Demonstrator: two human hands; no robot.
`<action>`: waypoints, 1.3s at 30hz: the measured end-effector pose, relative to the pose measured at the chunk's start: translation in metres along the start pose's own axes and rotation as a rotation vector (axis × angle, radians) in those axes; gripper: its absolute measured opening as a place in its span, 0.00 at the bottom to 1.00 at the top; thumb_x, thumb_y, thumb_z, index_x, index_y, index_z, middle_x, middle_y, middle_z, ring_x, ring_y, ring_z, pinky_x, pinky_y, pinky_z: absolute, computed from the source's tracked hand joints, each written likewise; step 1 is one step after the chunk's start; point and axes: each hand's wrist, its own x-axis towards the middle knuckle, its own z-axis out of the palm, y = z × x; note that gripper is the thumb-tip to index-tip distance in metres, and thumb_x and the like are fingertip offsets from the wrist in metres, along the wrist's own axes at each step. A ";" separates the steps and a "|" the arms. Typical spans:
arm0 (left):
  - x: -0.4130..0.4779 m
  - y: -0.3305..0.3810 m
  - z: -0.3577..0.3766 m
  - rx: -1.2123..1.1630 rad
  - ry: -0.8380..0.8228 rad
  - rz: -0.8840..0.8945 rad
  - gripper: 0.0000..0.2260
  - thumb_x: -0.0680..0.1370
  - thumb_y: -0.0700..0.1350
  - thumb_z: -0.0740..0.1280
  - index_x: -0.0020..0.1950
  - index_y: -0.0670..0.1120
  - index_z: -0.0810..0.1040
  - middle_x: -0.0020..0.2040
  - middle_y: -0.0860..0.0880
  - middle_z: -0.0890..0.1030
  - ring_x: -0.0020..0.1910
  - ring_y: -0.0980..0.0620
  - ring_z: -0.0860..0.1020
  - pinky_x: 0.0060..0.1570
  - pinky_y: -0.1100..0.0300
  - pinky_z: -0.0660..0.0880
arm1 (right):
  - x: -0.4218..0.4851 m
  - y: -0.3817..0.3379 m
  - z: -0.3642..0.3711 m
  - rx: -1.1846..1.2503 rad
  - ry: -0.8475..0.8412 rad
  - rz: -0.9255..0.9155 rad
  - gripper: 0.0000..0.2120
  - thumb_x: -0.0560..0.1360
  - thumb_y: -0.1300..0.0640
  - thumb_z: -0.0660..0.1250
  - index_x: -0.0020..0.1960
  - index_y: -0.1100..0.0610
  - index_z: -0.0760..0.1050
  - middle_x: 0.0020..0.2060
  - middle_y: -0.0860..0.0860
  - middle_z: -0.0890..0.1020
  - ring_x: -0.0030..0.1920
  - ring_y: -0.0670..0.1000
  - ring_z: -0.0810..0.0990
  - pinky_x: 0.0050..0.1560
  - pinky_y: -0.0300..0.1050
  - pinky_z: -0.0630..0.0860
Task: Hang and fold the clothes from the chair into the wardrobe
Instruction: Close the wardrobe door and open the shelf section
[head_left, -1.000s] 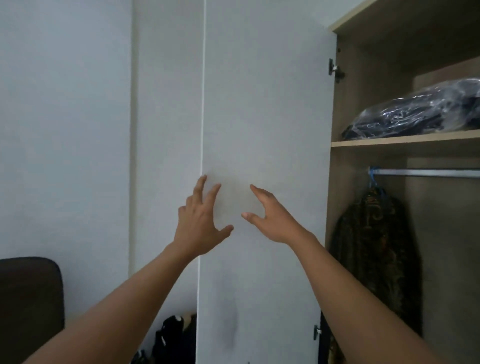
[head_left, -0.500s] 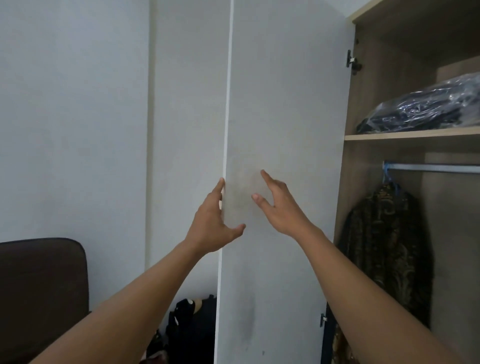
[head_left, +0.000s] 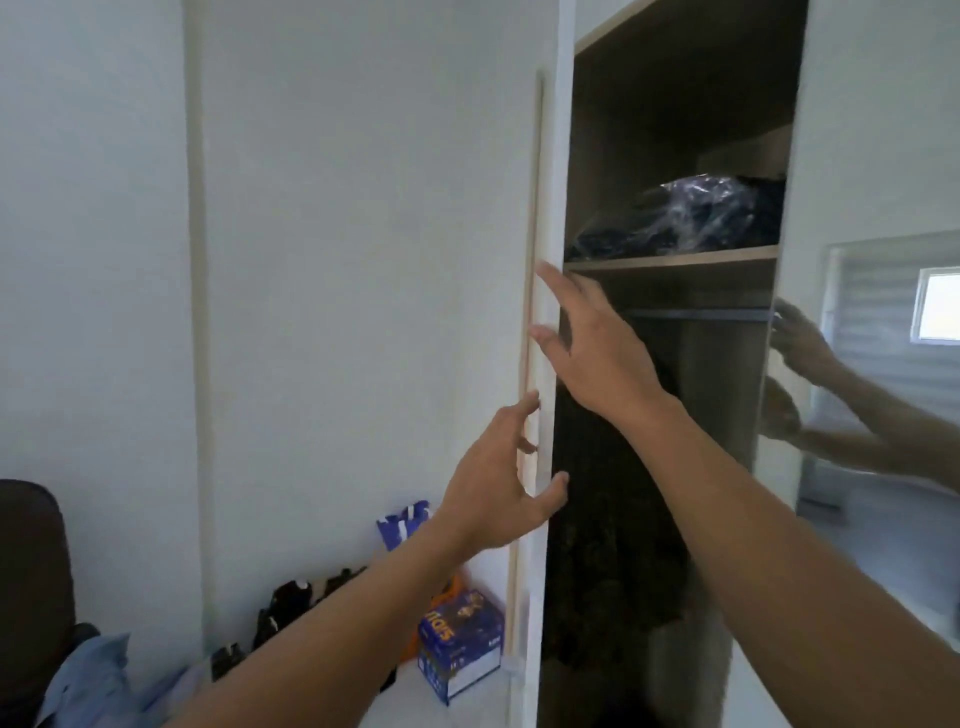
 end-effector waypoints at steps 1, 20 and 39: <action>0.001 0.011 0.014 -0.045 -0.037 -0.013 0.39 0.73 0.60 0.70 0.79 0.55 0.56 0.73 0.56 0.68 0.59 0.60 0.75 0.53 0.59 0.80 | -0.006 0.014 -0.012 -0.068 0.004 0.020 0.28 0.80 0.46 0.64 0.77 0.40 0.57 0.76 0.50 0.65 0.71 0.54 0.71 0.70 0.70 0.64; 0.058 0.080 0.217 -0.188 -0.573 -0.088 0.52 0.73 0.61 0.73 0.80 0.56 0.36 0.78 0.62 0.33 0.79 0.58 0.45 0.76 0.52 0.57 | -0.076 0.221 -0.090 -0.981 -0.097 -0.080 0.27 0.80 0.45 0.59 0.77 0.50 0.61 0.80 0.58 0.52 0.79 0.67 0.45 0.68 0.80 0.38; 0.028 0.123 0.168 0.081 -0.595 -0.013 0.48 0.71 0.67 0.71 0.80 0.62 0.42 0.81 0.56 0.53 0.77 0.49 0.61 0.71 0.49 0.64 | -0.103 0.189 -0.112 -0.750 -0.239 0.109 0.23 0.82 0.41 0.51 0.73 0.48 0.68 0.75 0.50 0.67 0.80 0.56 0.52 0.74 0.72 0.42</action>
